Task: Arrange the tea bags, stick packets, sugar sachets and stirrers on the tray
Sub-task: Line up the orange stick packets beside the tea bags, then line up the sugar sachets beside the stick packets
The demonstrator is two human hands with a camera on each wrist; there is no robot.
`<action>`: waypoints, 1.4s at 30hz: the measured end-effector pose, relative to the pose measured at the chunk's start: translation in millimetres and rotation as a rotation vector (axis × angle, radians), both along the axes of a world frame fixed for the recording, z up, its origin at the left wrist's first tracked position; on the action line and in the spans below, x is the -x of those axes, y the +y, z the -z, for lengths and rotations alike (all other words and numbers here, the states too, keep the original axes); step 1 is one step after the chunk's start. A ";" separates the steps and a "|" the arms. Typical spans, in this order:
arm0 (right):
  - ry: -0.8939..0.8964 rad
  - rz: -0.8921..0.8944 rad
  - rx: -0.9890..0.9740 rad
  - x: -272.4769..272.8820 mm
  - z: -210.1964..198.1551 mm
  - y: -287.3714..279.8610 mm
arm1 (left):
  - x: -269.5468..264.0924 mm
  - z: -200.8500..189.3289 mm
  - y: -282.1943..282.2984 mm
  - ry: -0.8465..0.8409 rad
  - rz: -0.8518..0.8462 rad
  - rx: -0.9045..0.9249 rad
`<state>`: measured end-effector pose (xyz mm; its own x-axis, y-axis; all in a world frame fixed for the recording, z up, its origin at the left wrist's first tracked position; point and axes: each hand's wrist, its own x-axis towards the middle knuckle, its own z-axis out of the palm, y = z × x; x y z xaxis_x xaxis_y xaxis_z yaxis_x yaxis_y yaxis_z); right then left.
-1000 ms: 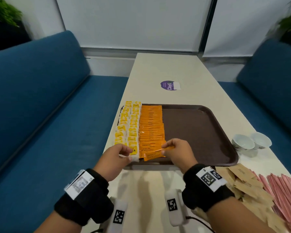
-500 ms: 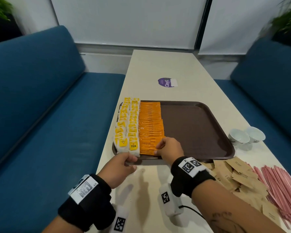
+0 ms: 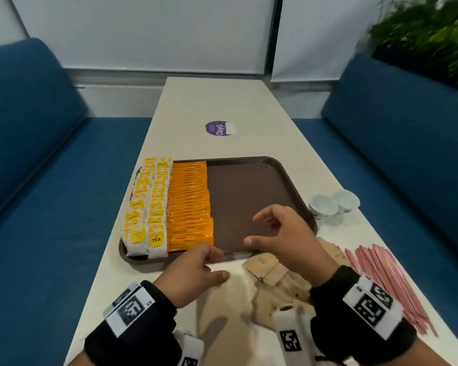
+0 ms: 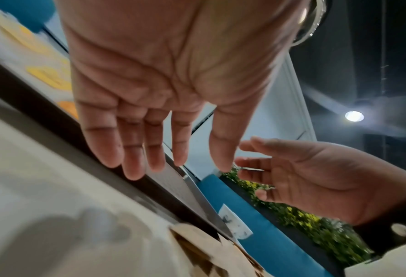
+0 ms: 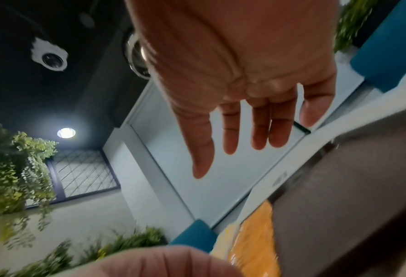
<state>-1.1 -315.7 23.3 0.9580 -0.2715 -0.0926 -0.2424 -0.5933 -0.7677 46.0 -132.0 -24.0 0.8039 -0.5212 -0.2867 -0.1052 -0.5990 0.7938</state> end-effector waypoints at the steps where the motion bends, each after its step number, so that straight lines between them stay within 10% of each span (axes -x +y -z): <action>1: 0.004 0.015 0.018 10.9 -5.3 -13.9 | 2.6 -1.9 -9.9 -0.001 0.039 -0.018; 13: 0.380 -0.174 0.321 107.7 42.5 -94.3 | 25.4 13.6 -87.7 -0.236 0.474 -0.371; 42: 0.232 -0.133 0.313 86.0 94.6 -27.9 | 30.4 19.5 -76.0 -0.304 0.466 -0.568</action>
